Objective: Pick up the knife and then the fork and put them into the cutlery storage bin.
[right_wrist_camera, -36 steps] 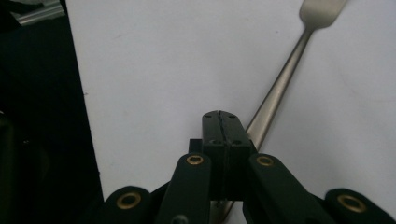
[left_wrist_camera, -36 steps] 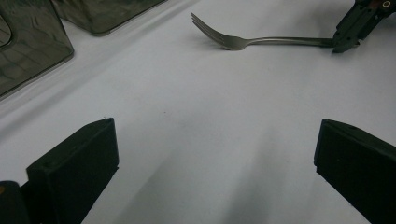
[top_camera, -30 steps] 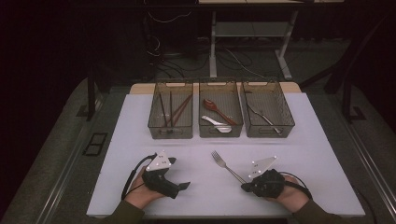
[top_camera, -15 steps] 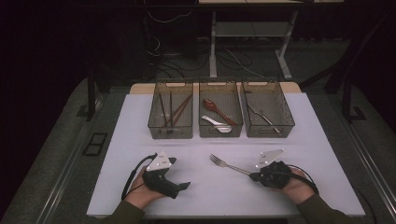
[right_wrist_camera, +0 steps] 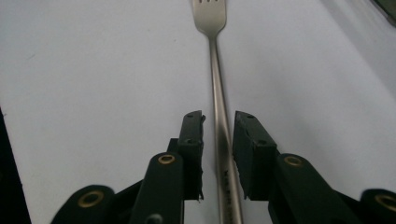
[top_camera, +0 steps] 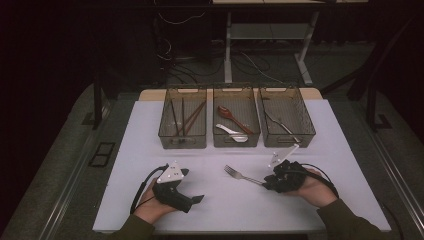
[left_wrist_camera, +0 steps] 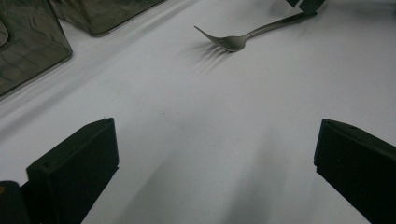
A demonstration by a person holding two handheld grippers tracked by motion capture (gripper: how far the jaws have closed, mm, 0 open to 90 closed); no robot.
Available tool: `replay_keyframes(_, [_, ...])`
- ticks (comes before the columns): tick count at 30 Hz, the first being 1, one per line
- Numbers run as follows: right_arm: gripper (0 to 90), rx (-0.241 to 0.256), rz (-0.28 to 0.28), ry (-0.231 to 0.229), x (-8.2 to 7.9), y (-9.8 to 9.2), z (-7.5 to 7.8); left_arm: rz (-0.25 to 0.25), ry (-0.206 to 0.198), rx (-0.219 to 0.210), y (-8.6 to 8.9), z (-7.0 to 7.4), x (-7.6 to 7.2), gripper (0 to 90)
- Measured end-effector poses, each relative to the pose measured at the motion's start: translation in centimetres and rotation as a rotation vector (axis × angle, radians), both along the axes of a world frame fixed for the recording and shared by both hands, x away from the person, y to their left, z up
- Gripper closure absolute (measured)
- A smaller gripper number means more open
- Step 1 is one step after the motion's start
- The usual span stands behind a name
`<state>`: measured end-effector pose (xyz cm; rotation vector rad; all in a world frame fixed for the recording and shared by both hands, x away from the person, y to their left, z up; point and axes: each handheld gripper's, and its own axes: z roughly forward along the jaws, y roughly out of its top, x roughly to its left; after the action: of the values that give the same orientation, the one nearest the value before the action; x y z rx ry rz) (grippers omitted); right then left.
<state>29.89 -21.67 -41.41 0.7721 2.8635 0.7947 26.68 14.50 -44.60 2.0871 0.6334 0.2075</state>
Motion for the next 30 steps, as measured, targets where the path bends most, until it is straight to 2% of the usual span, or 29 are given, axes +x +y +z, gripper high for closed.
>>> replay_keyframes(5, [70.4,-0.054,0.039,0.014,1.2,1.6,0.8,-0.003,-0.004,0.002,0.0,0.0,0.0,0.0])
replay_keyframes(8, [70.4,-0.105,0.06,0.022,1.9,2.8,1.1,-0.001,0.0,0.001,0.0,0.0,0.0,0.0])
replay_keyframes(11, [70.4,-0.166,0.085,0.03,2.5,4.0,1.0,-0.003,0.001,0.0,0.0,0.0,0.0,0.0])
replay_keyframes(14, [70.4,-0.204,0.109,0.044,3.0,4.9,1.0,-0.003,0.001,0.001,0.0,-0.1,0.0,0.0])
replay_keyframes(17, [70.6,-0.242,0.141,0.085,3.5,5.9,0.8,-0.001,0.002,0.0,0.0,0.0,0.0,0.0])
replay_keyframes(24, [76.0,-0.339,0.171,0.118,4.1,7.3,0.1,-0.003,0.002,0.0,0.1,-0.1,0.0,0.0])
replay_keyframes(28, [77.5,-0.354,0.183,0.139,4.2,7.8,-0.2,-0.001,0.003,-0.001,0.1,-0.1,0.1,0.0])
replay_keyframes(30, [80.1,-0.369,0.183,0.136,4.3,7.9,-0.4,-0.002,0.003,-0.001,0.1,-0.1,0.1,0.0])
